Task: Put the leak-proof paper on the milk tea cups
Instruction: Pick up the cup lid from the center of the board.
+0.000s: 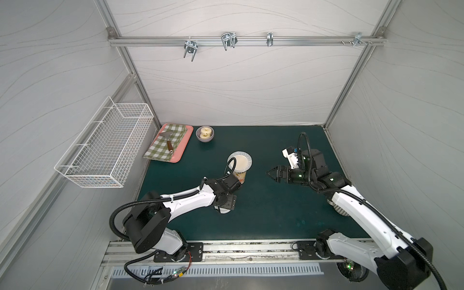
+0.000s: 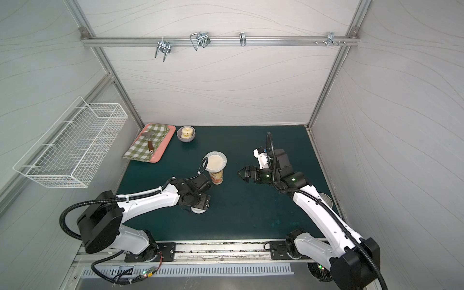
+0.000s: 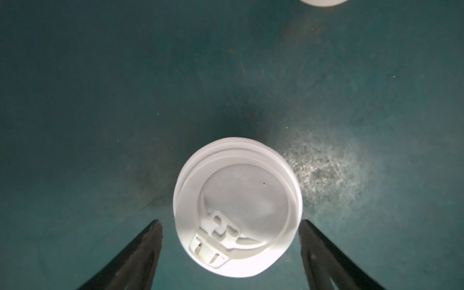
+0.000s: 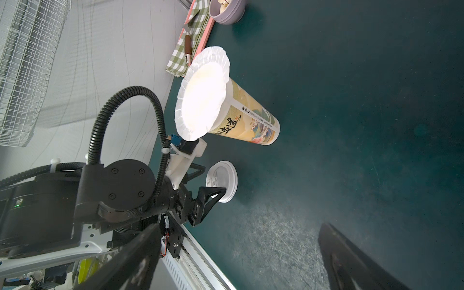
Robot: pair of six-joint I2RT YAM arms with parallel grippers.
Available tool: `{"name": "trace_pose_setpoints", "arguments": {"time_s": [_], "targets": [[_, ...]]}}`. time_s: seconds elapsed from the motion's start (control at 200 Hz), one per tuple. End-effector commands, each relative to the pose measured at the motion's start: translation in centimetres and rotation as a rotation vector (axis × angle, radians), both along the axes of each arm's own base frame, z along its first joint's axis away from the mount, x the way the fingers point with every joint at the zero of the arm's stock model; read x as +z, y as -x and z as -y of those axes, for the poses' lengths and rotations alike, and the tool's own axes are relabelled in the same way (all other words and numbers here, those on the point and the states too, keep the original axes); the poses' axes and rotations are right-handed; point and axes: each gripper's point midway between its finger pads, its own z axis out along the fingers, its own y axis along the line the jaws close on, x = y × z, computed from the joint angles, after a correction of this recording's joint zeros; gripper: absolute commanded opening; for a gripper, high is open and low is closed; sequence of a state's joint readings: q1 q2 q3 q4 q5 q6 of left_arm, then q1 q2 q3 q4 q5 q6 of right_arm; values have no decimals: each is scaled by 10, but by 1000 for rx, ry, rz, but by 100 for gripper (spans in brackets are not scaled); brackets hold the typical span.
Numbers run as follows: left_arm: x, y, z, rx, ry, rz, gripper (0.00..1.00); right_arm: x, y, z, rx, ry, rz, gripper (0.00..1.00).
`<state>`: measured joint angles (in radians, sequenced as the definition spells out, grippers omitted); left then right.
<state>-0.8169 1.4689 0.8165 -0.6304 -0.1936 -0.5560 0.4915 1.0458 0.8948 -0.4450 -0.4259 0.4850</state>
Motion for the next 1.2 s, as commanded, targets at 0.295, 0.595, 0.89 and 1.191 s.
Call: {"name": "trace_pose_setpoints", "arguments": {"time_s": [0.295,0.595,0.89,1.191], "targets": [[-13,-3,1,-5,-16,-8,86,9,2,0,5,-2,23,99],[-16,-1,-2,0,-32,-18,85,9,3,0,3,-3,22,99],[-18,0,-3,2,-38,-23,84,9,3,1,1,-3,23,99],[-22,1,-5,0,-50,-30,86,8,4,2,-1,-3,21,99]]}}
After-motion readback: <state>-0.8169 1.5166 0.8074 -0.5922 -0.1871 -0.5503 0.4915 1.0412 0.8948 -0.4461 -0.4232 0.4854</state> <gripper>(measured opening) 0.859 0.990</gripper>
